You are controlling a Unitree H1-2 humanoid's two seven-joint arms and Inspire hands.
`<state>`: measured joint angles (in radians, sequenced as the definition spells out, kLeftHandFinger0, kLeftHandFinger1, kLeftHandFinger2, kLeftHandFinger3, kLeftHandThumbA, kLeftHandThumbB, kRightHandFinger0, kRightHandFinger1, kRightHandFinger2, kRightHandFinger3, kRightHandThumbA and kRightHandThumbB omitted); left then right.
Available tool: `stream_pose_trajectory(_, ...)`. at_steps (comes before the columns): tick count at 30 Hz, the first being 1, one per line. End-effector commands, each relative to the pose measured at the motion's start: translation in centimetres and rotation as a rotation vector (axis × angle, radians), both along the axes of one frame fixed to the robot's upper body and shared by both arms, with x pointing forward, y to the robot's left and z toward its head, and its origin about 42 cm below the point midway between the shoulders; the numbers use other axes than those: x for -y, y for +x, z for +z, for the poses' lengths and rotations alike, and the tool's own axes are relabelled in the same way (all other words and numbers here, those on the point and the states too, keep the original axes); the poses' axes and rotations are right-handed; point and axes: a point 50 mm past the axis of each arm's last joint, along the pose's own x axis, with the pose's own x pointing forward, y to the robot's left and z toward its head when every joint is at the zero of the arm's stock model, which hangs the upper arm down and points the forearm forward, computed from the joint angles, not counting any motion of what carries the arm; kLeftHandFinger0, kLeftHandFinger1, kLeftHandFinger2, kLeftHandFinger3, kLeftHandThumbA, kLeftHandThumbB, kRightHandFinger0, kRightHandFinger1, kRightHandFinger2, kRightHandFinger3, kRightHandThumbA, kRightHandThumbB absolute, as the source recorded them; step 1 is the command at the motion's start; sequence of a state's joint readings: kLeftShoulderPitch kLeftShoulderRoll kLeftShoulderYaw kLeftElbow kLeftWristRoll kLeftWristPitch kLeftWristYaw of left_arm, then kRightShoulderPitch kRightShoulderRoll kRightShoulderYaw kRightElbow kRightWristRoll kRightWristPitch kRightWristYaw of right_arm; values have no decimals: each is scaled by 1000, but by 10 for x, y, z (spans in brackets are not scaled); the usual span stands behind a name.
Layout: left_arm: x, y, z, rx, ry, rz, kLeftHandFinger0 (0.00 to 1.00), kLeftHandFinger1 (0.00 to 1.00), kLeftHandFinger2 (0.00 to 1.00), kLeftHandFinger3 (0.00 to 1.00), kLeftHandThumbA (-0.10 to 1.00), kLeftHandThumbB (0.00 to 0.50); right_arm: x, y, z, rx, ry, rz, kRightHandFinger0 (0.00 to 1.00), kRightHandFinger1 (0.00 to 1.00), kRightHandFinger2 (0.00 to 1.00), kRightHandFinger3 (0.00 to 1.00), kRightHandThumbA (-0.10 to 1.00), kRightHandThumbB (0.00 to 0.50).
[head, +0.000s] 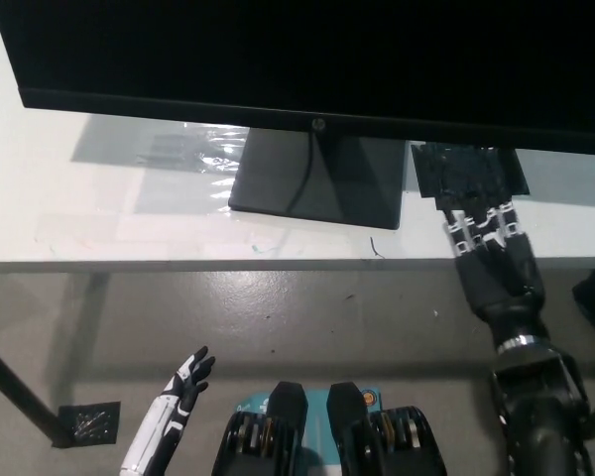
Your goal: The monitor is being placed at the center of the desk and the robot uses its right hand to grab on the right side of the monitor and tilt the angle of the montior sideways.
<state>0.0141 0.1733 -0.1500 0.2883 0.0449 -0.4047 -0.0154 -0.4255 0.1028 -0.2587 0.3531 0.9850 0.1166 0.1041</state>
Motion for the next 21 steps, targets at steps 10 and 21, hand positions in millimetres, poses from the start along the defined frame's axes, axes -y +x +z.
stream_pose_trajectory(10,-4,15,27,141,-39,-9,1000,1000,1000,1000,1000,276,-32,38,4,-29,224,122,1000,1000,1000,1000,1000,329)
stream_pose_trajectory(21,-5,15,28,141,-45,-17,1000,1000,1000,1000,1000,270,-20,64,34,10,218,101,1000,1000,1000,1000,1000,343)
